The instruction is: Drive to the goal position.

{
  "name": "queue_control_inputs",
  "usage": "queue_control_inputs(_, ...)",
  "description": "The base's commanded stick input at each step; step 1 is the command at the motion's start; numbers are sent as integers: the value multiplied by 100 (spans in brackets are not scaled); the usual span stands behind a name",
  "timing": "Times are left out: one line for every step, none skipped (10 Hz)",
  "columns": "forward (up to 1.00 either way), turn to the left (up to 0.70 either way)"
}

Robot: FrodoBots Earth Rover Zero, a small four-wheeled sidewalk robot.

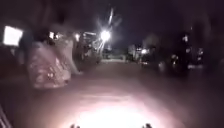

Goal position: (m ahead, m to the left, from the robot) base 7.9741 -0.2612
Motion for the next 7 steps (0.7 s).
queue_control_inputs(100,-14)
queue_control_inputs(100,0)
queue_control_inputs(100,0)
queue_control_inputs(100,0)
queue_control_inputs(100,0)
queue_control_inputs(100,-10)
queue_control_inputs(100,-39)
